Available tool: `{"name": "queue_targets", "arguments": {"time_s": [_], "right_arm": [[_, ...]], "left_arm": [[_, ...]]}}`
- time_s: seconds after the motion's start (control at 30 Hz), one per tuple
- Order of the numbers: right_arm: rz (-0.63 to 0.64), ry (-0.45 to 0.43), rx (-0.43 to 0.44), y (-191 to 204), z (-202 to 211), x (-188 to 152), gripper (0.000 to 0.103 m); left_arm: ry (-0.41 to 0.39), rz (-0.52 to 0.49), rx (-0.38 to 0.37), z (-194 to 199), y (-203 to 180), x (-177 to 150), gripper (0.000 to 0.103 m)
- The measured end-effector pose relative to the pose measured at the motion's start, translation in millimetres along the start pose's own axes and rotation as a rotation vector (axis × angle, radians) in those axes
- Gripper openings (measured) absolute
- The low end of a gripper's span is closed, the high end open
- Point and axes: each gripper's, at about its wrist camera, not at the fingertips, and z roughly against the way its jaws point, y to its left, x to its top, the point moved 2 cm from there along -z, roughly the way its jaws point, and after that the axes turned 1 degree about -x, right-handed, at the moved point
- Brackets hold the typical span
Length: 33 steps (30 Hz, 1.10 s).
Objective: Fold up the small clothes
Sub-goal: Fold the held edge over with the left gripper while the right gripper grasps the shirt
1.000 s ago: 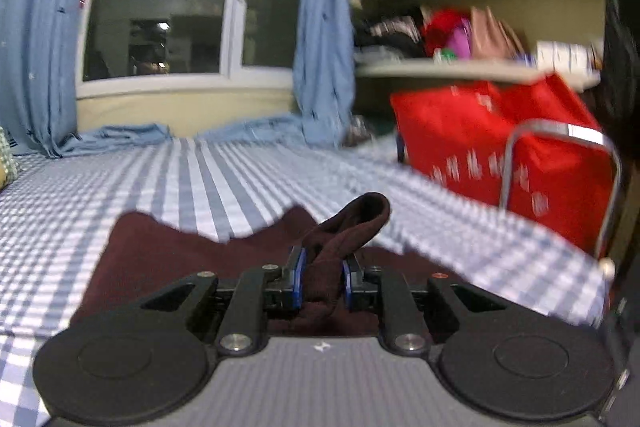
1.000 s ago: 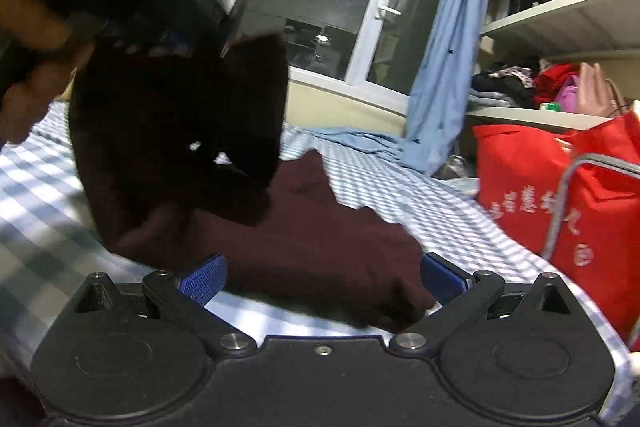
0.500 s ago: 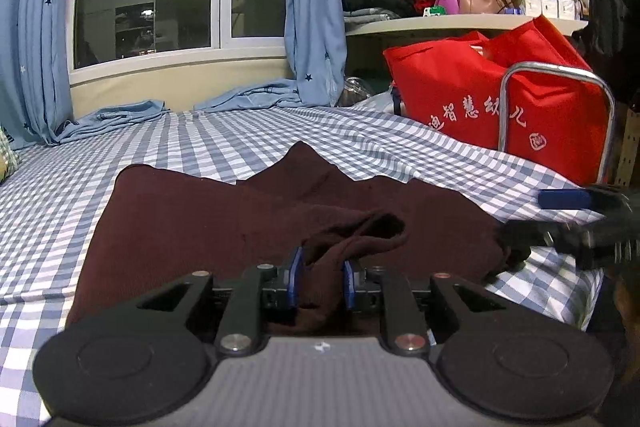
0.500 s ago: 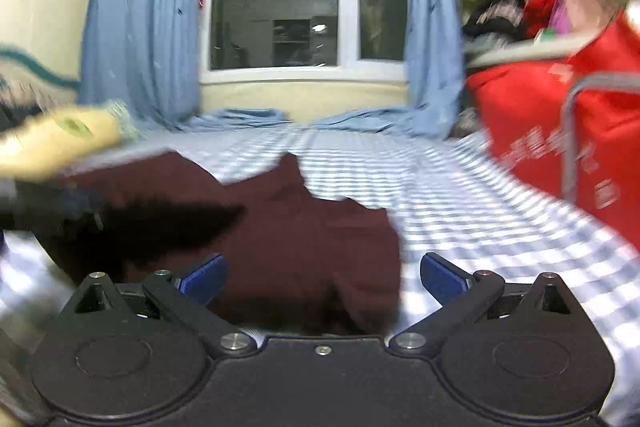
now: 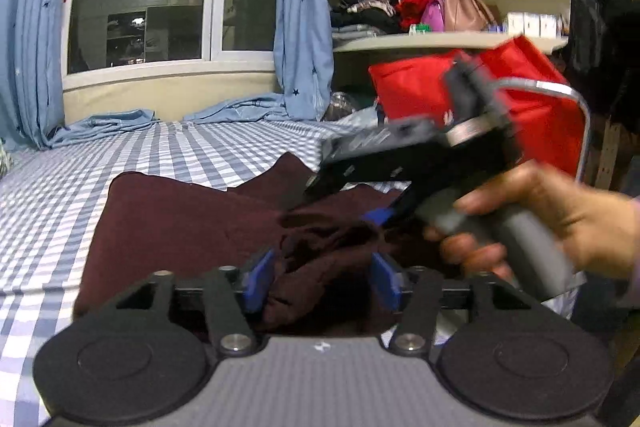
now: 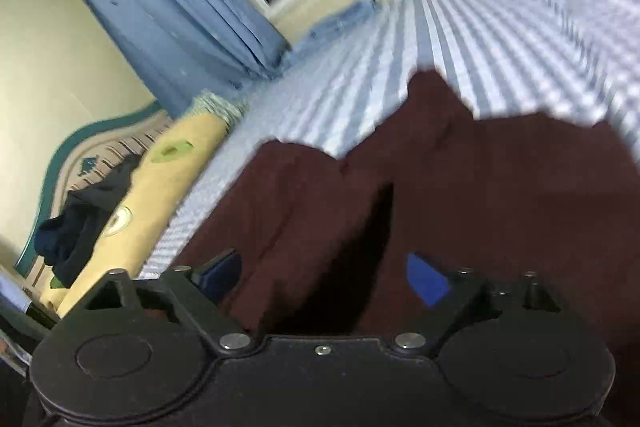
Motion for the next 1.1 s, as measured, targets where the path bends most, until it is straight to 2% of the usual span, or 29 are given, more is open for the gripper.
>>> {"name": "queue_targets", "arguments": {"time_s": [0.03,0.1,0.2,0.27,0.3,0.4,0.43,0.5,0.53,0.6,0.67,0.73,0.77,0.83,1.0,1.1], "right_arm": [[-0.014,0.008,-0.001,0,-6,1,0.081],[-0.037,0.024,0.018,1,-14,-1,0.08],[-0.046,0.03,0.034,8,-22,-3,0.08],[-0.043,0.031,0.038,12,-23,-3,0.064],[-0.047,0.035,0.043,13,-24,-4,0.062],[-0.059,0.03,0.049,16,-29,-2,0.059],[-0.065,0.026,0.043,16,-29,-2,0.054],[-0.084,0.019,0.036,13,-30,0,0.038],[-0.091,0.013,0.03,13,-31,1,0.027],[-0.105,-0.001,0.037,12,-28,3,0.019],[-0.112,-0.018,0.047,12,-25,6,0.008],[-0.084,-0.042,0.043,18,-19,11,0.006],[-0.055,-0.059,0.034,23,-15,15,0.005],[0.017,-0.099,0.012,35,-5,26,0.004],[0.183,-0.212,-0.031,60,32,60,0.004],[0.246,-0.264,-0.079,61,57,75,0.004]], "left_arm": [[-0.006,0.025,-0.004,7,3,0,0.075],[-0.032,0.068,-0.006,24,10,-1,0.085],[-0.058,0.096,0.055,49,24,-3,0.089],[-0.065,0.108,0.076,62,35,-7,0.09],[-0.062,0.108,0.091,67,39,-9,0.095],[-0.037,0.078,0.213,72,45,-20,0.099],[-0.027,0.072,0.22,72,47,-22,0.099],[-0.007,0.089,0.234,69,52,-26,0.099],[0.002,0.101,0.248,65,54,-26,0.099],[0.016,0.121,0.27,54,61,-28,0.094],[0.049,0.124,0.293,39,68,-28,0.088],[0.073,0.111,0.32,27,72,-29,0.078],[0.09,0.104,0.336,21,74,-29,0.065],[0.081,0.082,0.339,16,69,-26,0.063],[0.057,-0.154,0.359,8,32,-7,0.038],[0.052,-0.291,0.346,2,10,3,0.036]]}}
